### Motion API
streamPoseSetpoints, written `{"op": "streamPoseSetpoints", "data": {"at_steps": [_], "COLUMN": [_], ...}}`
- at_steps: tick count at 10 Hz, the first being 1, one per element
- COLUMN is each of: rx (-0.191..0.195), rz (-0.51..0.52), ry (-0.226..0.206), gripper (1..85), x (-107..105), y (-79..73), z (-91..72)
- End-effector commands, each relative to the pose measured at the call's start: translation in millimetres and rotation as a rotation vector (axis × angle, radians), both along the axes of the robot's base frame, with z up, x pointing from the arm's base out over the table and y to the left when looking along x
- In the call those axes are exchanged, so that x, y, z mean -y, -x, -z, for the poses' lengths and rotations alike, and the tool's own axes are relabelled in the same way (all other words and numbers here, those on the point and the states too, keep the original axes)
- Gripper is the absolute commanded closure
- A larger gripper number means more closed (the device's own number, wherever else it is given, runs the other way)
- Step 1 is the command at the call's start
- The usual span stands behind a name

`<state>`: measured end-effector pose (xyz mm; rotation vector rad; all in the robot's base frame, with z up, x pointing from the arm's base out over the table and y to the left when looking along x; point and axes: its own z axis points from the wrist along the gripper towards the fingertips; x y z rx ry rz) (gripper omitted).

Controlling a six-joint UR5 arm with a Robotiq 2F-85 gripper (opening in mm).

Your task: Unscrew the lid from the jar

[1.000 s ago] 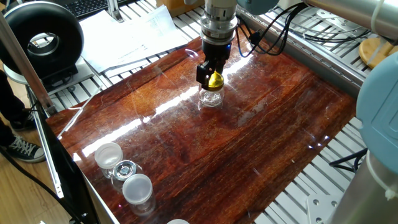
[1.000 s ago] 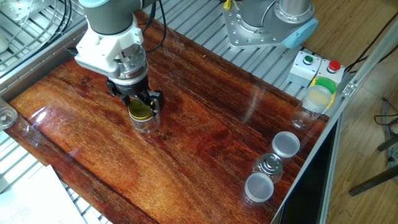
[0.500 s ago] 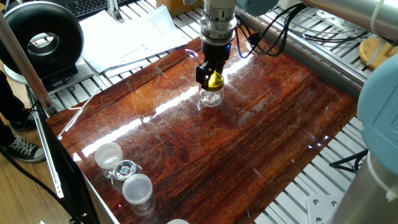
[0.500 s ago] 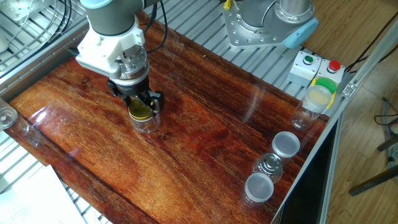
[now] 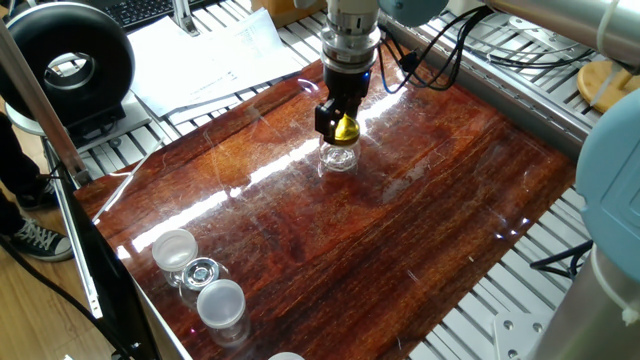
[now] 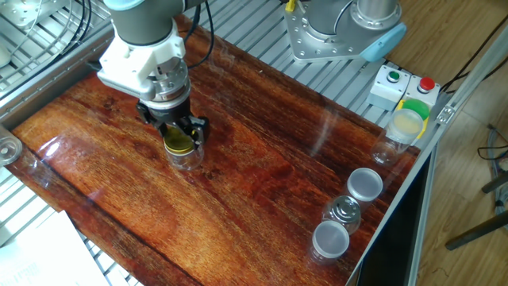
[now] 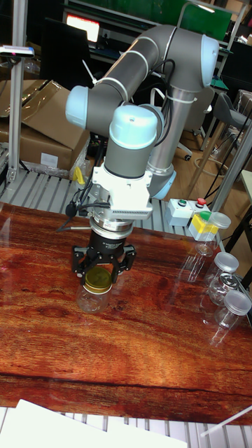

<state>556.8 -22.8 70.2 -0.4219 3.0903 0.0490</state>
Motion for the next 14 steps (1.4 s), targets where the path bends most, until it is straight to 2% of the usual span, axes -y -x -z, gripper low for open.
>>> {"op": "streamPoseSetpoints", "data": {"at_steps": [1,4,8,12,14], "rx": [0.025,0.041,0.05,0.077,0.078], "rz": [-0.072,-0.192,-0.329,-0.501,-0.57], "ry": [-0.025,-0.044,-0.019,0.003,0.025], "gripper": [22.7,21.7,21.3,21.0,19.7], "x": [-6,1,3,3,6], "y": [-6.2,-5.2,-4.0,-9.7,-9.6], "z": [-1.2,-1.9,-2.2,-0.8,-1.3]}}
